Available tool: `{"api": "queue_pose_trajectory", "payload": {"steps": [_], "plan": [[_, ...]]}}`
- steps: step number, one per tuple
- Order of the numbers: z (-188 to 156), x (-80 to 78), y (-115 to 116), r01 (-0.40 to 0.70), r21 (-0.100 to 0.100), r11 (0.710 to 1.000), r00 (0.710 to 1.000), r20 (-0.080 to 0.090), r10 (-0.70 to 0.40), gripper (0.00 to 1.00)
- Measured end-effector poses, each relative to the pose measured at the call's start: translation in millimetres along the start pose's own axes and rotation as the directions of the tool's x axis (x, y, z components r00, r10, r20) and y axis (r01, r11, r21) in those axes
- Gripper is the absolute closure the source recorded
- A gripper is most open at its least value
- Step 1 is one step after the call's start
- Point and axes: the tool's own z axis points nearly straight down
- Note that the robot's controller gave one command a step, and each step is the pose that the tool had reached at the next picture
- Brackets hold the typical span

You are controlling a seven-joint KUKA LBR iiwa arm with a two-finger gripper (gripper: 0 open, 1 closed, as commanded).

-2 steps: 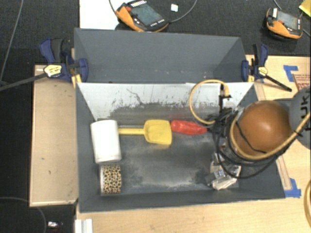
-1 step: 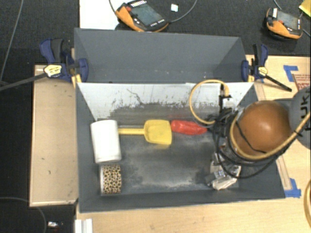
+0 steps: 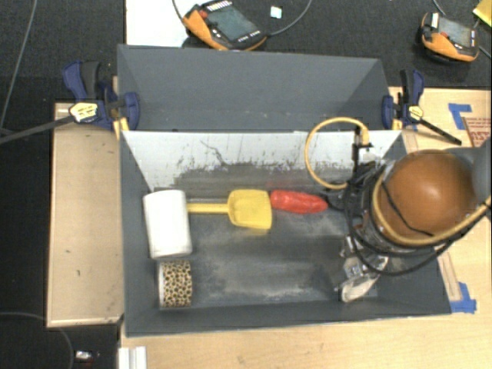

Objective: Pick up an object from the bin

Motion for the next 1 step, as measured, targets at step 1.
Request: {"api": "queue_pose_trajectory", "payload": {"steps": [1], "plan": [[-45.3,0.0,-0.5,0.000,0.003,1.000,1.000,-0.001,0.000,1.00]]}}
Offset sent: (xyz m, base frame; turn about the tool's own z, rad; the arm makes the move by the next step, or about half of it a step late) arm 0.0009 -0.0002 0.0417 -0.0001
